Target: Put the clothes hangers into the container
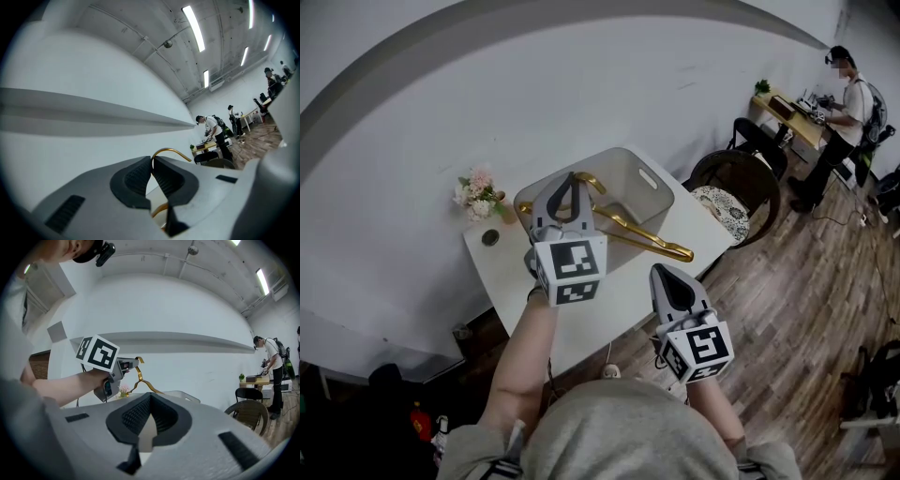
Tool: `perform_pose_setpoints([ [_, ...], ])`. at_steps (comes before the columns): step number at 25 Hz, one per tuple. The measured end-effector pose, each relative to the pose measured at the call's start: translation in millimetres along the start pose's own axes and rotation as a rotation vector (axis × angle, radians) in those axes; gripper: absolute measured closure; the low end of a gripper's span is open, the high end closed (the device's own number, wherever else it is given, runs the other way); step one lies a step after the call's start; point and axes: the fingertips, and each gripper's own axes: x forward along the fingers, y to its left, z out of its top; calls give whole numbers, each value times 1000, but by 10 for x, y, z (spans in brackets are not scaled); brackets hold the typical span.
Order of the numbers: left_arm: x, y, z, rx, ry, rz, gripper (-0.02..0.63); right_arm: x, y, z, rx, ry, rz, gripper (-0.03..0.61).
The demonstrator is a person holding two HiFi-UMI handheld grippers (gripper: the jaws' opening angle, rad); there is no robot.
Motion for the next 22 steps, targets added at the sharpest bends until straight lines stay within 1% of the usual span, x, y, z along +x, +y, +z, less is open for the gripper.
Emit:
perform_pose_setpoints([
  [5, 122, 23, -153, -5, 20, 9, 594, 129, -51, -40, -4, 8, 15, 577],
  [9, 200, 66, -282, -42, 26, 19, 594, 208, -90, -56, -5, 11, 26, 577],
  [12, 225, 131, -379, -51, 43, 32, 594, 273, -97, -87, -7, 14, 39, 576],
  [18, 239, 279, -604, -60, 97, 59, 594, 423, -46, -124, -20, 23, 76, 575],
  [22, 207, 379, -804, -52, 150, 72, 592, 491, -34, -158, -22, 34, 89, 575],
])
